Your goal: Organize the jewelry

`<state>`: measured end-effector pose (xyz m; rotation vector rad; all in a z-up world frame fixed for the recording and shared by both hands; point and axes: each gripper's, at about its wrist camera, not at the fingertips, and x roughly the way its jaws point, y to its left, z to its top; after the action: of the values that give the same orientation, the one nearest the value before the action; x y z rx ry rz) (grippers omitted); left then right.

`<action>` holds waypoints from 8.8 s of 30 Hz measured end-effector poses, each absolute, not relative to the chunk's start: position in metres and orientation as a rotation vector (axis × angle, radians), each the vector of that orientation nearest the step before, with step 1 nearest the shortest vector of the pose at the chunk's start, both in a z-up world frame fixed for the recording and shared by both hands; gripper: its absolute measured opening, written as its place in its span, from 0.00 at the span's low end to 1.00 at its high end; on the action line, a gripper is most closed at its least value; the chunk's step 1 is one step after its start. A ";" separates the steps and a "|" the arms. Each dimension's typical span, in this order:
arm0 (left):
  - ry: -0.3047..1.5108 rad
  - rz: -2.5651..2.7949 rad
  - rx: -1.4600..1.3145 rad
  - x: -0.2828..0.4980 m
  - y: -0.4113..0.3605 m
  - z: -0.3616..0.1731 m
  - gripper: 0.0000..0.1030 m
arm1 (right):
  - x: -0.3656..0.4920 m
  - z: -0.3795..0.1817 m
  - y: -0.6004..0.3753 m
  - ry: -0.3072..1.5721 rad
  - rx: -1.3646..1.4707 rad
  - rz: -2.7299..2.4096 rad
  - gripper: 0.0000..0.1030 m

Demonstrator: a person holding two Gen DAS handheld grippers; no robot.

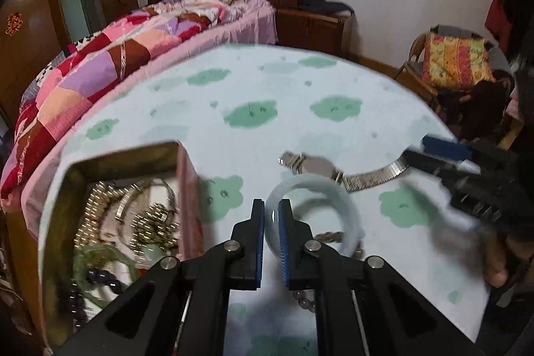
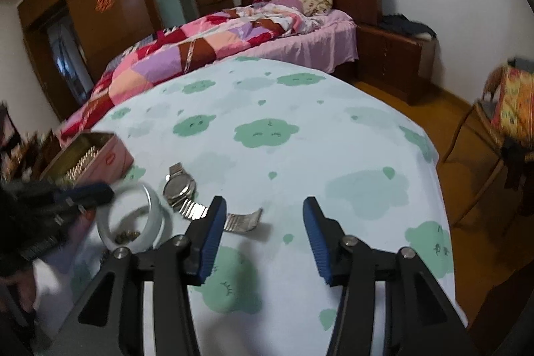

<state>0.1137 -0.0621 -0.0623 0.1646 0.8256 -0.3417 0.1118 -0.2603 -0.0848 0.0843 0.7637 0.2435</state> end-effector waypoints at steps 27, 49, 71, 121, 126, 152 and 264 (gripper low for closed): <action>0.763 -0.352 0.143 0.099 -0.052 -0.047 0.72 | 0.145 -0.105 -0.200 0.922 -0.203 0.383 0.25; 0.823 -0.410 0.189 0.114 -0.086 -0.060 0.12 | 0.126 -0.074 -0.226 0.803 -0.088 0.356 0.24; 0.689 -0.176 0.099 0.113 0.059 -0.002 0.12 | 0.148 -0.007 -0.105 0.651 -0.171 0.601 0.23; 0.762 -0.141 0.184 0.080 -0.006 -0.061 0.70 | 0.116 -0.108 -0.157 0.945 -0.170 0.470 0.49; 0.789 -0.150 0.216 0.084 -0.021 -0.068 0.70 | 0.106 -0.109 -0.147 0.912 -0.239 0.464 0.24; 0.734 -0.052 0.076 0.072 0.044 -0.034 0.70 | 0.090 -0.022 -0.094 0.645 -0.261 0.590 0.10; 0.731 0.038 -0.041 0.053 0.108 -0.028 0.72 | 0.081 -0.042 -0.057 0.730 -0.174 0.565 0.68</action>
<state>0.0531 0.1078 -0.0278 -0.0406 0.7313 0.0382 0.0807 -0.0568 -0.0417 -0.1744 0.7304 0.5651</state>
